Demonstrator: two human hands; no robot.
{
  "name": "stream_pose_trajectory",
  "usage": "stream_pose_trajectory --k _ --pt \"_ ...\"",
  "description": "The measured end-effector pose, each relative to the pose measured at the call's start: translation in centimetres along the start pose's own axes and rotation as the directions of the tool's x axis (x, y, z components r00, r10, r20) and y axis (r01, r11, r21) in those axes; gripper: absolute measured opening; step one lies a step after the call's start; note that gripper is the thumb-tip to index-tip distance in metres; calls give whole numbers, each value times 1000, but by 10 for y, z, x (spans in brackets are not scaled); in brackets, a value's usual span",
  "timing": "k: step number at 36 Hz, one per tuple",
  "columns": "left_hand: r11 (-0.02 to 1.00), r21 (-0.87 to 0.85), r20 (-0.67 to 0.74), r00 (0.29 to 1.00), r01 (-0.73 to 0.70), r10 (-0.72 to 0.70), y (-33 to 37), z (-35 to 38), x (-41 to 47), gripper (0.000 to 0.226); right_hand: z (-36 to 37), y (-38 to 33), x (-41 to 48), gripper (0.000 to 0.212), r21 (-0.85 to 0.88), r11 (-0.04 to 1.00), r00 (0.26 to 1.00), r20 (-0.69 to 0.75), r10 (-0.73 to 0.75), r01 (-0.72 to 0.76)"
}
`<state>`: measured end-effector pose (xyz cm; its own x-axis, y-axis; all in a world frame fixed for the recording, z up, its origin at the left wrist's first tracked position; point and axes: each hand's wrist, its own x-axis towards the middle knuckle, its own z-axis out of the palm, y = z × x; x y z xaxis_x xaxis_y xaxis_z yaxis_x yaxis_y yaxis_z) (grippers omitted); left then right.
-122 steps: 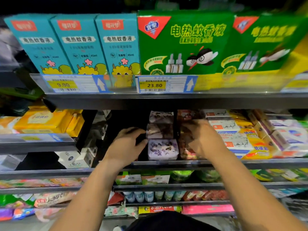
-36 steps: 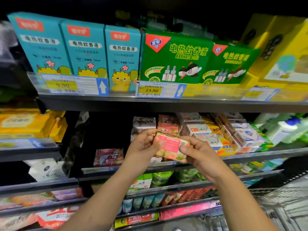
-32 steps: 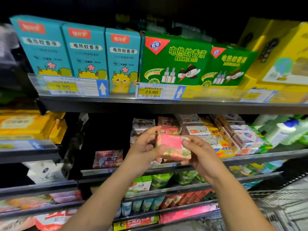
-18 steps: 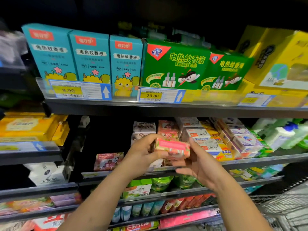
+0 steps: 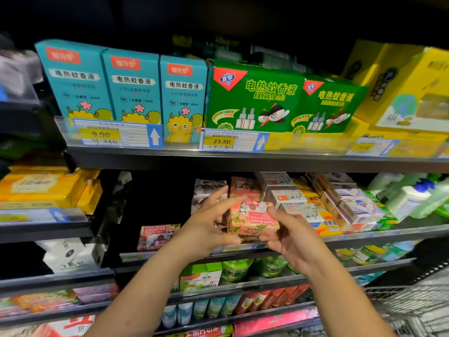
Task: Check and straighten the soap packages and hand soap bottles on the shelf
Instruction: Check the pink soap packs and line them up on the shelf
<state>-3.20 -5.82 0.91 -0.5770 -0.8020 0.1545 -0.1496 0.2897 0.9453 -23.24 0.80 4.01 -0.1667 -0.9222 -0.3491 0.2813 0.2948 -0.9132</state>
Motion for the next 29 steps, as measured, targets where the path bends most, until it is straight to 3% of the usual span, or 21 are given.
stream_pose_trajectory --k 3,5,7,11,14,18,21,24,27,29 --pt "970 146 -35 978 -197 204 -2 2 -2 65 0 1 -1 37 -8 1000 1000 0 11 -11" --pt "957 165 -55 967 -238 250 -4 4 -3 56 1 1 0 37 -1 1000 1000 1 -7 7" --pt "974 123 -112 972 -192 206 -4 7 -2 51 0 0 -1 48 -30 999 999 26 -28 28" --pt "981 -182 -215 976 -63 23 -2 19 3 43 -4 2 -1 62 -168 983 997 55 -60 69" --pt "926 -377 -231 969 -7 -87 3 22 6 34 -7 6 -1 55 -214 968 988 99 -115 134" --pt "880 -472 -199 967 47 -159 12 26 7 22 -6 6 -3 43 -227 929 954 147 -263 291" --pt "856 -515 -171 972 50 -159 15 26 5 35 -3 5 -3 41 -159 937 950 88 -300 311" --pt "850 -524 -64 992 56 -104 13 19 2 75 -3 6 -2 35 -71 958 960 60 -272 276" --pt "921 -380 90 994 87 -57 11 12 -3 104 -5 5 -1 31 45 976 976 40 -213 211" --pt "965 -255 66 996 67 -51 11 10 -2 104 -5 5 -2 33 56 985 985 50 -163 160"
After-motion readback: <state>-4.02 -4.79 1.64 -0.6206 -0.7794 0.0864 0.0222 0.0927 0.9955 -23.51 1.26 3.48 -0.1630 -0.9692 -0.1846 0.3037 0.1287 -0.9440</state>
